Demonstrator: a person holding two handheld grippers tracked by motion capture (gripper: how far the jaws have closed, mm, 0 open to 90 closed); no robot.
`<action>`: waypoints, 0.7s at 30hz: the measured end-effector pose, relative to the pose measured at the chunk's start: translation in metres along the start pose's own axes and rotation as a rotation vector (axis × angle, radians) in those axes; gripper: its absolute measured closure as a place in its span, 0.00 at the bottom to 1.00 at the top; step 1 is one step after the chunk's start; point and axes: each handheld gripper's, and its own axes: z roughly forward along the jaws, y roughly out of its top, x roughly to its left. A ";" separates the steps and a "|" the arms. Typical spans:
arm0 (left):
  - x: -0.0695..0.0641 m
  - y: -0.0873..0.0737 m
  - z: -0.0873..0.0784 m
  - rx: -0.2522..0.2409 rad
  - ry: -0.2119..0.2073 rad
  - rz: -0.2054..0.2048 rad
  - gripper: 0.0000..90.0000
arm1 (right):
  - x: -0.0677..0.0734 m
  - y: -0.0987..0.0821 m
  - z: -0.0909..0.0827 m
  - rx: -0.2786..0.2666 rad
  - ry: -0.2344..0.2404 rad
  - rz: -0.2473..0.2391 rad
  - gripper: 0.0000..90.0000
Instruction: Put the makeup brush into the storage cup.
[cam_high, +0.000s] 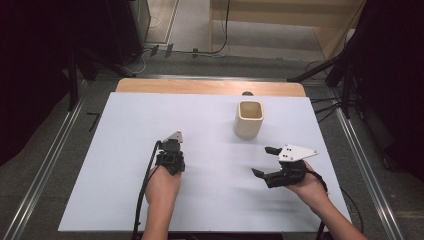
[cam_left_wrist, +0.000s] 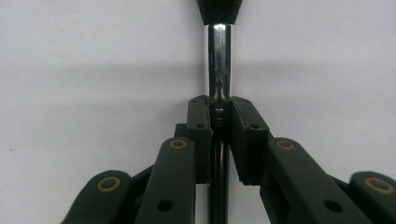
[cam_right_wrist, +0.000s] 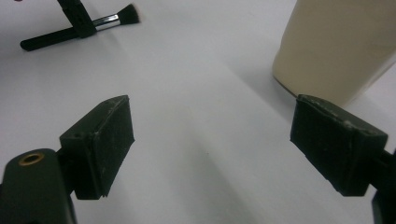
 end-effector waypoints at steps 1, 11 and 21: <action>0.002 0.000 0.000 -0.001 -0.015 0.004 0.89 | 0.000 0.000 0.000 0.000 0.000 0.000 0.16; 0.020 -0.001 -0.020 -0.109 -0.161 0.028 0.89 | -0.001 -0.001 0.000 0.002 0.001 0.008 0.16; 0.050 -0.004 -0.039 -0.192 -0.343 0.061 0.89 | 0.001 -0.001 0.000 -0.001 0.025 0.020 0.16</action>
